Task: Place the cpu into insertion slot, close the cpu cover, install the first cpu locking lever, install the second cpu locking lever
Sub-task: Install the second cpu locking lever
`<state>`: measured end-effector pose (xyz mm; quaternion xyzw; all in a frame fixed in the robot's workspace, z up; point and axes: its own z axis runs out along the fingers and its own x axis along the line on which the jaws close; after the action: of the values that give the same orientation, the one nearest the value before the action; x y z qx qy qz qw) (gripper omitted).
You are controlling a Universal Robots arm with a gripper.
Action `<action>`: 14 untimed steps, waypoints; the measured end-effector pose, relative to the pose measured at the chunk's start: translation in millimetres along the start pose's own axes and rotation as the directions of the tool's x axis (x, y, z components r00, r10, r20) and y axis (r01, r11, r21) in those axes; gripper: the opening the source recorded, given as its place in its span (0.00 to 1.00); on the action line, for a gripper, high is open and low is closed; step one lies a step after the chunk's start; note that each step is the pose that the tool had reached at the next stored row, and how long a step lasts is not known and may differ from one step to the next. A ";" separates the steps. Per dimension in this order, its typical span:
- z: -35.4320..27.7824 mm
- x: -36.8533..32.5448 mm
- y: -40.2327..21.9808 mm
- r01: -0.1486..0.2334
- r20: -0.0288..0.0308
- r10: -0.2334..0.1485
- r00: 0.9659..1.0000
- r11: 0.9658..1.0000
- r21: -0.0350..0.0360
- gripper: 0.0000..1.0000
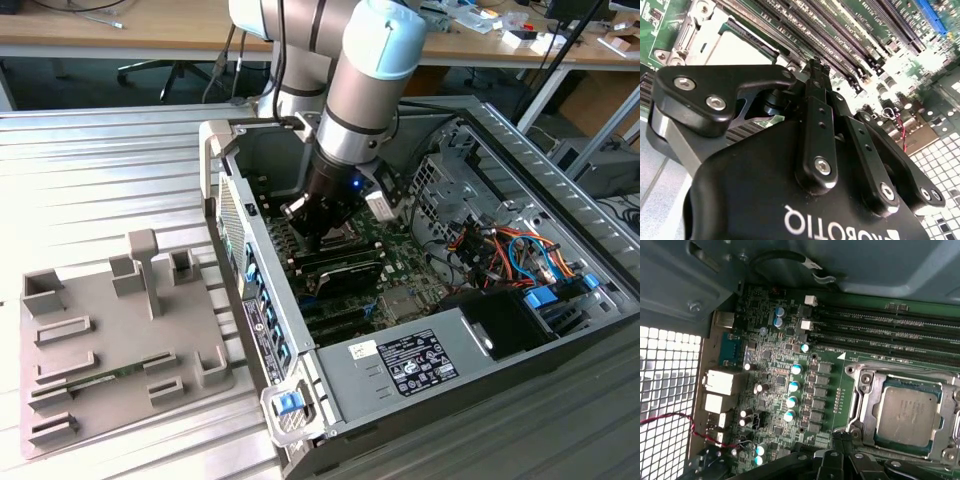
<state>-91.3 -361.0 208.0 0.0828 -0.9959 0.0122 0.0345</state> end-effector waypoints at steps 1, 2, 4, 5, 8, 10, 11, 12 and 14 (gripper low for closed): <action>0.4 0.0 0.1 0.000 0.000 0.000 1.000 1.000 0.000 0.11; 1.3 0.0 0.2 0.000 0.000 0.000 1.000 1.000 -0.001 0.11; 2.4 0.1 0.5 0.000 0.000 0.000 1.000 1.000 -0.002 0.11; 2.7 0.1 0.6 0.000 0.000 0.000 1.000 1.000 -0.002 0.11; 3.7 0.2 1.3 0.000 0.001 0.000 1.000 1.000 -0.005 0.11; 4.5 -0.1 3.0 0.001 0.002 -0.001 1.000 1.000 -0.010 0.11; 5.1 -0.3 3.9 0.002 0.002 -0.002 1.000 1.000 -0.013 0.11; 5.5 -0.3 4.5 0.003 0.003 -0.002 1.000 1.000 -0.016 0.11; 5.9 0.1 4.7 0.004 0.003 -0.004 1.000 1.000 -0.019 0.11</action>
<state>-92.6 -356.5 202.1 0.0846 -0.9958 0.0024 0.0338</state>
